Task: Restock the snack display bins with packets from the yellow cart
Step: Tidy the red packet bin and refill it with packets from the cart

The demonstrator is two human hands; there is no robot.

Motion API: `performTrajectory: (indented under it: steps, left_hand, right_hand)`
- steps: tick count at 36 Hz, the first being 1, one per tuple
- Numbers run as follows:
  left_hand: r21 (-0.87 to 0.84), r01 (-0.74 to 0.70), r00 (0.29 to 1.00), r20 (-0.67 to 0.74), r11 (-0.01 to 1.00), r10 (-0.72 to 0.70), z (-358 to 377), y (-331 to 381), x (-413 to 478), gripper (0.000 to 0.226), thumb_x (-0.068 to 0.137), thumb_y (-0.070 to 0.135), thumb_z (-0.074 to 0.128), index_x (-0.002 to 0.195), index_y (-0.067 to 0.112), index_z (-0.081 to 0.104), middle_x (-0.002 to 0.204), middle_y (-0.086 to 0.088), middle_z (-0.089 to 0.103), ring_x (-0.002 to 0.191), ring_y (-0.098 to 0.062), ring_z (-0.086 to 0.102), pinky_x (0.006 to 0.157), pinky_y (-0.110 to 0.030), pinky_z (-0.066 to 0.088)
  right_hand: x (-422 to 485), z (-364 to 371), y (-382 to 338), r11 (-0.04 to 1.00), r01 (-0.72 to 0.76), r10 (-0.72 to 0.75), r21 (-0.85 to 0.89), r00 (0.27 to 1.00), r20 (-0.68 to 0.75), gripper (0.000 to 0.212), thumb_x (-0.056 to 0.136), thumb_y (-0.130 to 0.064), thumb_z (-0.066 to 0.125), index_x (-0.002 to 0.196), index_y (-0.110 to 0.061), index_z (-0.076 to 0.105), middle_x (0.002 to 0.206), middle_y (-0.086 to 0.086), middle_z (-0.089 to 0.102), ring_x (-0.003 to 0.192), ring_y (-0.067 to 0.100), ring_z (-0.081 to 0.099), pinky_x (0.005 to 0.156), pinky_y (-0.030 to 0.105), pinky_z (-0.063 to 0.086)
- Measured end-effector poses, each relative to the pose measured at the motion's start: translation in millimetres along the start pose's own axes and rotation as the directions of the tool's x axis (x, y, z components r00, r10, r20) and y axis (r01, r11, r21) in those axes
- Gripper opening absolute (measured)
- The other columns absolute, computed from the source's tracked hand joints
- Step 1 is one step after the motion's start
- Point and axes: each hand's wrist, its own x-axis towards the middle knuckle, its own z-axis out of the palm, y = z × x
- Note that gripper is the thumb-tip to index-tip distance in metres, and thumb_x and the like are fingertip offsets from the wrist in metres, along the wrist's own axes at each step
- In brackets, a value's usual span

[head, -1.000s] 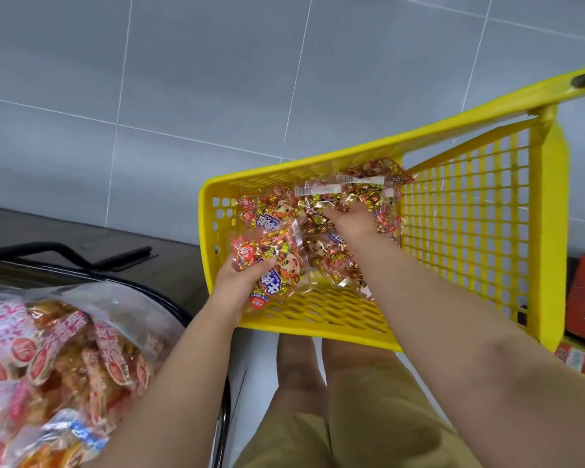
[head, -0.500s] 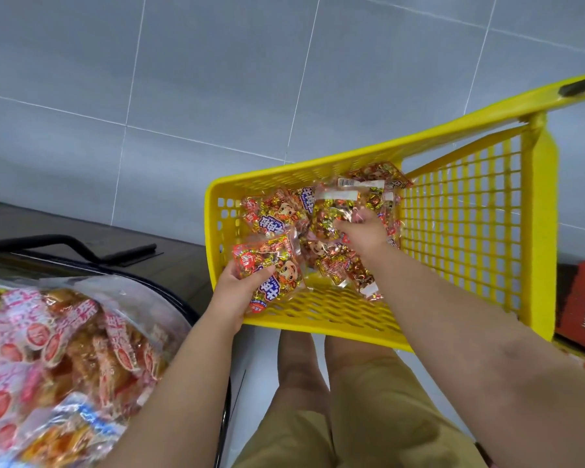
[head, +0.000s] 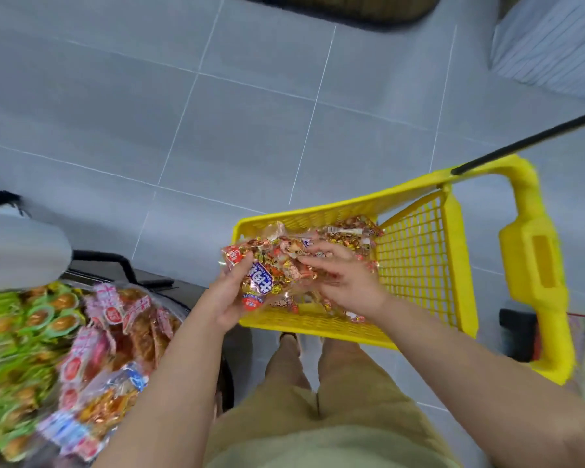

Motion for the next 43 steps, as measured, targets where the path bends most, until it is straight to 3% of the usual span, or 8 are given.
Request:
performTrajectory:
  steps: [5, 10, 14, 16, 21, 28, 36, 43]
  left_hand:
    - [0.005, -0.085, 0.996, -0.01, 0.996, 0.085, -5, 12, -33, 0.058, 0.075, 0.036, 0.066, 0.129, 0.016, 0.053, 0.117, -0.015, 0.068, 0.095, -0.029, 0.07, 0.065, -0.046, 0.059]
    - [-0.004, -0.163, 0.987, -0.015, 0.987, 0.163, -13, 9, -64, 0.064, 0.077, 0.036, 0.066, 0.135, 0.018, 0.049, 0.122, -0.015, 0.066, 0.111, -0.035, 0.063, 0.092, -0.059, 0.05]
    - [-0.046, -0.267, 0.963, -0.056, 0.963, 0.264, -16, -6, -93, 0.059, 0.075, 0.038, 0.067, 0.128, 0.017, 0.054, 0.112, -0.011, 0.071, 0.098, -0.029, 0.07, 0.071, -0.046, 0.059]
    - [-0.067, -0.31, 0.947, -0.115, 0.949, 0.301, -19, -19, -106, 0.06, 0.074, 0.038, 0.068, 0.127, 0.014, 0.056, 0.11, -0.012, 0.072, 0.096, -0.029, 0.071, 0.068, -0.042, 0.059]
    - [-0.177, -0.407, 0.89, -0.295, 0.896, 0.347, -23, -62, -139, 0.057, 0.072, 0.034, 0.073, 0.123, 0.015, 0.055, 0.1, -0.009, 0.075, 0.085, -0.027, 0.073, 0.059, -0.039, 0.058]
    - [-0.326, -0.531, 0.786, -0.535, 0.782, 0.31, -48, -137, -186, 0.054, 0.076, 0.033, 0.074, 0.125, 0.019, 0.055, 0.097, -0.004, 0.075, 0.081, -0.023, 0.074, 0.058, -0.035, 0.058]
    - [-0.366, -0.676, 0.635, -0.73, 0.64, 0.252, -103, -214, -255, 0.05, 0.068, 0.035, 0.079, 0.112, 0.023, 0.059, 0.09, 0.0, 0.076, 0.08, -0.02, 0.073, 0.057, -0.032, 0.057]
    - [-0.323, -0.779, 0.496, -0.841, 0.537, 0.215, -170, -267, -309, 0.034, 0.075, 0.028, 0.078, 0.103, 0.028, 0.06, 0.091, -0.004, 0.076, 0.08, -0.022, 0.073, 0.06, -0.034, 0.058]
  right_hand:
    - [-3, -3, -36, 0.995, 0.056, -0.063, 0.084, 0.994, 0.089, 0.052, 0.073, -0.023, 0.078, 0.121, -0.014, 0.059, 0.132, 0.003, 0.039, 0.133, 0.014, 0.032, 0.114, 0.026, 0.023]
    - [-2, 2, -64, 0.981, -0.009, 0.038, 0.195, 0.989, -0.143, 0.014, 0.079, -0.019, 0.073, 0.09, -0.026, 0.07, 0.123, -0.01, 0.045, 0.12, 0.009, 0.047, 0.103, 0.037, 0.043]
    - [-4, 6, -75, 0.978, -0.054, 0.087, 0.202, 0.984, -0.158, 0.047, 0.069, -0.017, 0.082, 0.106, -0.034, 0.058, 0.14, -0.002, 0.029, 0.123, 0.009, 0.044, 0.087, 0.004, 0.041]
    - [-6, 10, -79, 0.967, -0.091, 0.126, 0.24, 0.983, -0.135, 0.072, 0.066, -0.017, 0.084, 0.127, -0.027, 0.048, 0.145, -0.001, 0.023, 0.121, 0.006, 0.044, 0.092, 0.01, 0.042]
    - [-14, 18, -89, 0.917, -0.266, 0.229, 0.297, 0.961, 0.154, 0.089, 0.068, -0.016, 0.083, 0.142, -0.025, 0.033, 0.131, 0.004, 0.05, 0.103, 0.011, 0.06, 0.066, 0.021, 0.054]
    - [-43, 64, -105, 0.796, -0.482, 0.242, 0.366, 0.807, 0.538, 0.021, 0.082, 0.004, 0.064, 0.095, -0.012, 0.061, 0.075, -0.003, 0.072, 0.063, 0.01, 0.069, 0.049, 0.023, 0.053]
    - [-87, 150, -128, 0.793, -0.55, 0.182, 0.261, 0.623, 0.761, 0.025, 0.089, -0.003, 0.056, 0.112, -0.012, 0.058, 0.092, 0.004, 0.073, 0.081, 0.024, 0.068, 0.081, 0.046, 0.053]
    - [-125, 234, -165, 0.851, -0.504, 0.179, 0.144, 0.538, 0.824, 0.037, 0.088, -0.005, 0.06, 0.118, -0.025, 0.055, 0.095, -0.004, 0.073, 0.078, 0.015, 0.071, 0.059, 0.032, 0.057]
